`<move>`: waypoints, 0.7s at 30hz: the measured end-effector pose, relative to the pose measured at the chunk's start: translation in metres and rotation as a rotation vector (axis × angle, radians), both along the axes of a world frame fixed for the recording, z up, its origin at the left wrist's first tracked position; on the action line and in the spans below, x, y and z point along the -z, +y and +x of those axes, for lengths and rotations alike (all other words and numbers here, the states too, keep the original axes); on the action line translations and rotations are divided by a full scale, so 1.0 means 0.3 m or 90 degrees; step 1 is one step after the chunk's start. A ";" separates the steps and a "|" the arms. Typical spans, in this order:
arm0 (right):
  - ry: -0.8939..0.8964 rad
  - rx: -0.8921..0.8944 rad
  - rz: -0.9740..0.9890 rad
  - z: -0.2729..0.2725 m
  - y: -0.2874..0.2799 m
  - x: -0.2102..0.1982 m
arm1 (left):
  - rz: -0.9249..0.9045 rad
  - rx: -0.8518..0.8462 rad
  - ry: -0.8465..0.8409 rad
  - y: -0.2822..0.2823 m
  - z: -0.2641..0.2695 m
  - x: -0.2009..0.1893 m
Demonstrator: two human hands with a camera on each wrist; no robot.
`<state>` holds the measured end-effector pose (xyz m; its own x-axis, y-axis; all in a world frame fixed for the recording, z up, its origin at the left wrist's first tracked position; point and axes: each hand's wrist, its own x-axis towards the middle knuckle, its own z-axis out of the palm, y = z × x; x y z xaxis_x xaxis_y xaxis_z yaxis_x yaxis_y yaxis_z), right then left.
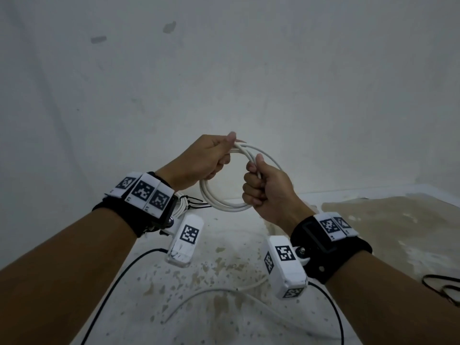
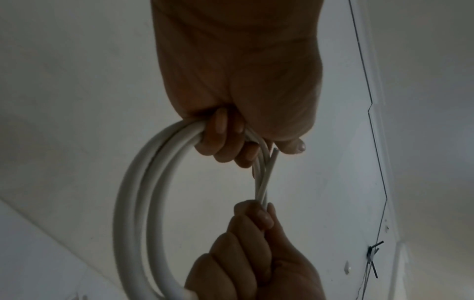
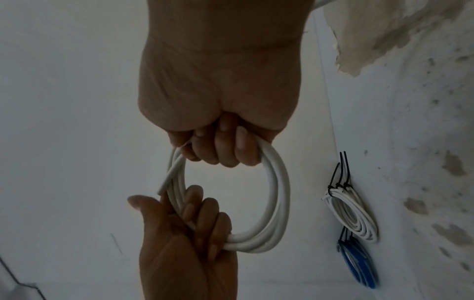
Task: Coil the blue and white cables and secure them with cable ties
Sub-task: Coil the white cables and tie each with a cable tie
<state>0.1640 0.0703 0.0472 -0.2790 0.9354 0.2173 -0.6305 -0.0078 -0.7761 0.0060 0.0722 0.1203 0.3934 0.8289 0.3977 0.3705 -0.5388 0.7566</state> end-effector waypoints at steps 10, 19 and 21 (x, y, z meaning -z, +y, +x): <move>-0.353 0.270 0.134 0.004 -0.033 -0.045 | 0.223 -0.149 0.034 0.027 0.007 0.031; -0.680 0.441 0.307 0.067 0.024 -0.199 | 0.267 -0.155 0.054 0.033 -0.008 0.005; -0.588 0.344 0.289 0.083 0.005 -0.221 | 0.283 -0.169 0.062 0.033 -0.019 -0.005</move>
<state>0.1890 0.0719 0.1134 -0.0946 0.8693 0.4852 0.3412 0.4861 -0.8045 0.0002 0.0822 0.1216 0.2450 0.6648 0.7057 0.5952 -0.6777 0.4318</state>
